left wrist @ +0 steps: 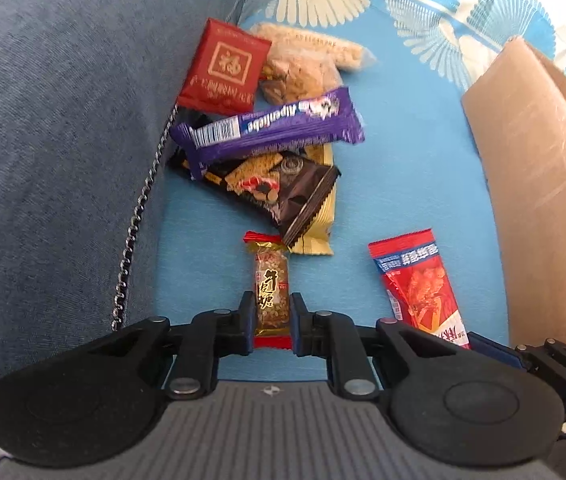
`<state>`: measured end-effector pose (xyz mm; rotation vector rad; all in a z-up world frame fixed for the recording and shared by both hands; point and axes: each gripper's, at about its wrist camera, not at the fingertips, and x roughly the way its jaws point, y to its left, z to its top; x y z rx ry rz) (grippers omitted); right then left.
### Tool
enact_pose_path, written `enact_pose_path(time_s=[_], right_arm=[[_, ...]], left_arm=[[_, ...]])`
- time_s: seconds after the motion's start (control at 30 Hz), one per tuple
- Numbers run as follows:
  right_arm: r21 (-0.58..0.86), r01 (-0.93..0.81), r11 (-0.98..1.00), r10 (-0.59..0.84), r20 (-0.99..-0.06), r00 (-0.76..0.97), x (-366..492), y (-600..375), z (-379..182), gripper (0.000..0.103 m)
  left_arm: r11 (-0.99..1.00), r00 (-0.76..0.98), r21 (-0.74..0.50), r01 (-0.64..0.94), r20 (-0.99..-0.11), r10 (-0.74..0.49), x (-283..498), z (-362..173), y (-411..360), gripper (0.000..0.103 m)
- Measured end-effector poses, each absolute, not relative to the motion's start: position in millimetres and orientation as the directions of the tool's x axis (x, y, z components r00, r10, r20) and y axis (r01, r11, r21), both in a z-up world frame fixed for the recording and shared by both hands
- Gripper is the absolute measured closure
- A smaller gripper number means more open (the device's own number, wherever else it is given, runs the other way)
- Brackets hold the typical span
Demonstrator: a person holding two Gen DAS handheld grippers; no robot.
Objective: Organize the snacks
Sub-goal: 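Lift the red-gold bar with left gripper while right gripper lifts the red packet, then carry the red-gold bar and red packet over the cardboard box with both grippers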
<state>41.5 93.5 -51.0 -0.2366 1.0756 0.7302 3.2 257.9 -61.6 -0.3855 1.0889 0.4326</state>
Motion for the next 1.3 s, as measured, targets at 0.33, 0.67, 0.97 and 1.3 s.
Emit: enact_pose_path(time_s=[0.33, 0.67, 0.97, 1.3], right_arm=[[0.164, -0.649, 0.743, 0.504, -0.775, 0.381, 35, 83, -20, 0.056], [0.221, -0.648, 0.729, 0.605, -0.651, 0.458, 35, 51, 34, 0.056], [0.221, -0.649, 0.728, 0.660, -0.481, 0.577, 62, -11, 95, 0.056], [0.270, -0.583, 0.766, 0.633, -0.471, 0.614, 85, -48, 63, 0.057]], left_arm=[[0.862, 0.550, -0.107, -0.496, -0.806, 0.217, -22, -38, 246, 0.085], [0.868, 0.663, -0.127, -0.479, -0.701, 0.264, -37, -15, 236, 0.086], [0.877, 0.745, -0.187, -0.443, -0.620, 0.245, -49, -5, 234, 0.086], [0.892, 0.778, -0.171, -0.419, -0.574, 0.255, -50, 1, 223, 0.086]])
